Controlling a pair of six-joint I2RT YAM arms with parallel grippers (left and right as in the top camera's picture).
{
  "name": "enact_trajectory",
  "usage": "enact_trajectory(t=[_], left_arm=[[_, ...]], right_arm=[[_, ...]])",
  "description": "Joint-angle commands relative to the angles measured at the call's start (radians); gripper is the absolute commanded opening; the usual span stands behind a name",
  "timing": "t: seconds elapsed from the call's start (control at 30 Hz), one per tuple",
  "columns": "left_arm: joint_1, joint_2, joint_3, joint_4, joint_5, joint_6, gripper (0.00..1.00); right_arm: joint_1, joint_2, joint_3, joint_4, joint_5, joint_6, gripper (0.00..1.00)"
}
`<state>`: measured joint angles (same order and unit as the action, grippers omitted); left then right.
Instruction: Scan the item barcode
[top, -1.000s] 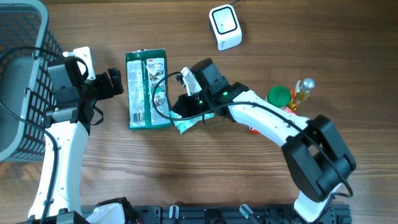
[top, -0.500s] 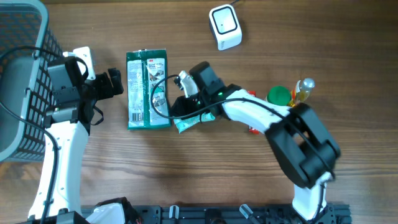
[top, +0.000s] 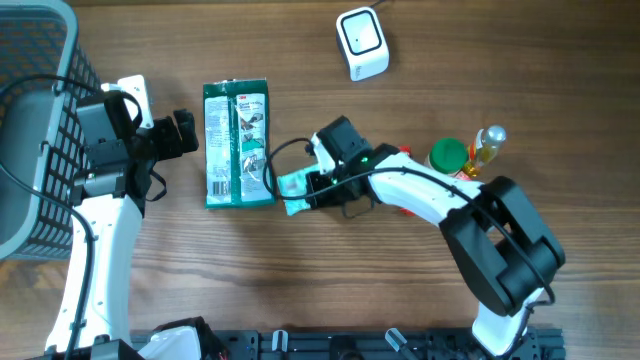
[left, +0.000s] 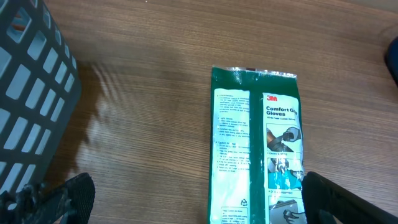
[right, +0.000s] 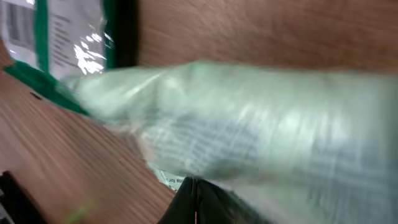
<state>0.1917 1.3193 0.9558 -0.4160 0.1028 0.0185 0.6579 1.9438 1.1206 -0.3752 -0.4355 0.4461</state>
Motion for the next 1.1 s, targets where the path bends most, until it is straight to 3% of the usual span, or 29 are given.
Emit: enact_trajectory(t=[0.0,0.17,0.23,0.3,0.4,0.5,0.7,0.87,1.07], left_arm=[[0.005,0.003,0.008,0.002,0.005,0.008,1.00],[0.005,0.003,0.008,0.002,0.005,0.008,1.00],[0.005,0.003,0.008,0.002,0.005,0.008,1.00],[0.005,0.003,0.008,0.003,0.005,0.008,1.00],[0.005,0.003,0.008,0.003,0.005,0.008,1.00],[0.005,0.003,0.008,0.003,0.005,0.008,1.00],[0.005,0.003,0.008,0.002,0.005,0.008,1.00],[0.005,0.003,0.008,0.002,0.005,0.008,1.00],[0.005,0.003,0.008,0.002,0.005,0.008,1.00]], right_arm=[[0.006,0.047,-0.019,-0.004,0.114,0.029,0.04],[-0.005,-0.003,0.060,0.010,-0.043,0.035,0.08],[-0.006,-0.068,0.094,0.006,-0.071,0.035,0.20],[-0.010,-0.140,0.096,0.003,-0.045,0.024,0.43],[-0.023,-0.201,0.096,-0.055,0.044,0.019,0.44],[-0.034,-0.207,0.095,-0.139,0.163,-0.143,0.50],[-0.035,-0.177,0.062,-0.179,0.384,-0.188,0.51],[-0.045,-0.116,0.062,-0.150,0.382,-0.193,0.49],[-0.065,-0.034,0.062,-0.092,0.236,-0.192,0.49]])
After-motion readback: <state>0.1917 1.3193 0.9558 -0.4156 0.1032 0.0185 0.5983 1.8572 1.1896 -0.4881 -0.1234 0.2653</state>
